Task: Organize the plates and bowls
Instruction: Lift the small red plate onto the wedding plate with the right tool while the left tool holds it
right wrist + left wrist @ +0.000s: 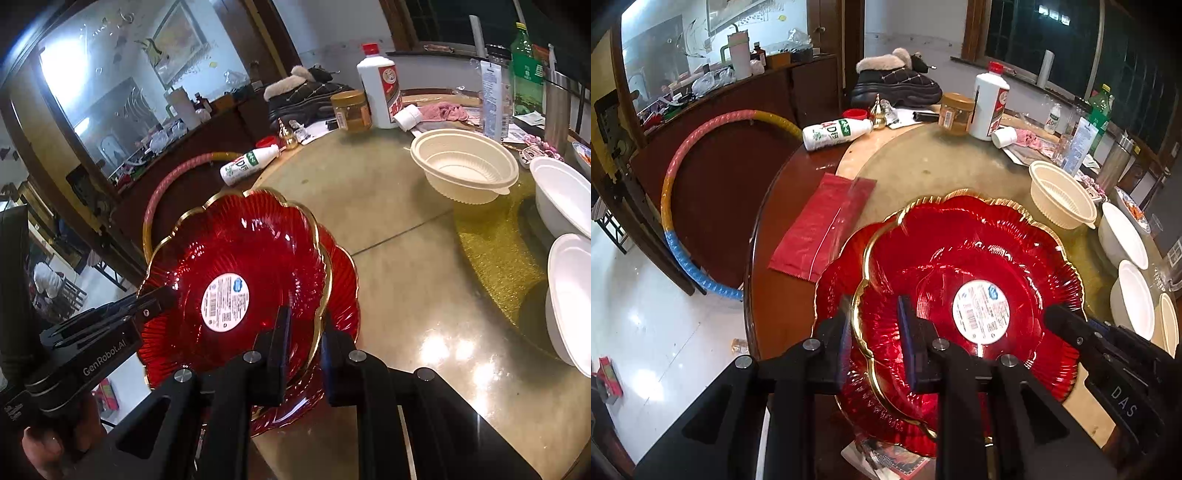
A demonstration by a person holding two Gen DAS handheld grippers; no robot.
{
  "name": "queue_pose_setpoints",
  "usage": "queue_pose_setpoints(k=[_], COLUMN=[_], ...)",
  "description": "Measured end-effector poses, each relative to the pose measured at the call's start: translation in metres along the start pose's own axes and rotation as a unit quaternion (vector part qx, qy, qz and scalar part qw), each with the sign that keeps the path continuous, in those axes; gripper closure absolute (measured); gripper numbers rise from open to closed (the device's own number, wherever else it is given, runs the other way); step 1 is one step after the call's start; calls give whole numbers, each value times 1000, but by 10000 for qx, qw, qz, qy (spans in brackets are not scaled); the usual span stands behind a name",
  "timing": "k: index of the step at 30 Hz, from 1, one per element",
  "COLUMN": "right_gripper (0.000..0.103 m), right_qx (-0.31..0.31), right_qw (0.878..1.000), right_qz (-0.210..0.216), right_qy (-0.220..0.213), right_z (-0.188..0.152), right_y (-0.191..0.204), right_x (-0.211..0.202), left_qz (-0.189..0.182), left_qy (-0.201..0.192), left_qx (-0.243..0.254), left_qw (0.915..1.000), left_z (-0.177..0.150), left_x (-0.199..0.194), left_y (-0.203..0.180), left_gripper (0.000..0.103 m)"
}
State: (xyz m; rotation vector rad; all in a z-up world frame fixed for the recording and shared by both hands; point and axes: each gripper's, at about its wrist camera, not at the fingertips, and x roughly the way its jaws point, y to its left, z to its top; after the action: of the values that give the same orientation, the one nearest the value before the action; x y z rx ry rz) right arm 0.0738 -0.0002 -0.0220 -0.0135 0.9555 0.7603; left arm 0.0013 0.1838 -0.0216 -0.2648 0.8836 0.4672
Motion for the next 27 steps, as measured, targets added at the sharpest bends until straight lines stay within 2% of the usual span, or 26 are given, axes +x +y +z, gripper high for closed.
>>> queue_pose_setpoints(k=[27], right_gripper=[88], right_qx=[-297], right_qw=[9983], right_qz=[-335], right_qy=[360], right_z=[-2], right_y=[11], right_x=[28], left_qz=[46], left_qy=[350], left_qx=[-117], left_qw=[9993], left_z=[-10], left_x=[27], left_y=[12], left_gripper=[82])
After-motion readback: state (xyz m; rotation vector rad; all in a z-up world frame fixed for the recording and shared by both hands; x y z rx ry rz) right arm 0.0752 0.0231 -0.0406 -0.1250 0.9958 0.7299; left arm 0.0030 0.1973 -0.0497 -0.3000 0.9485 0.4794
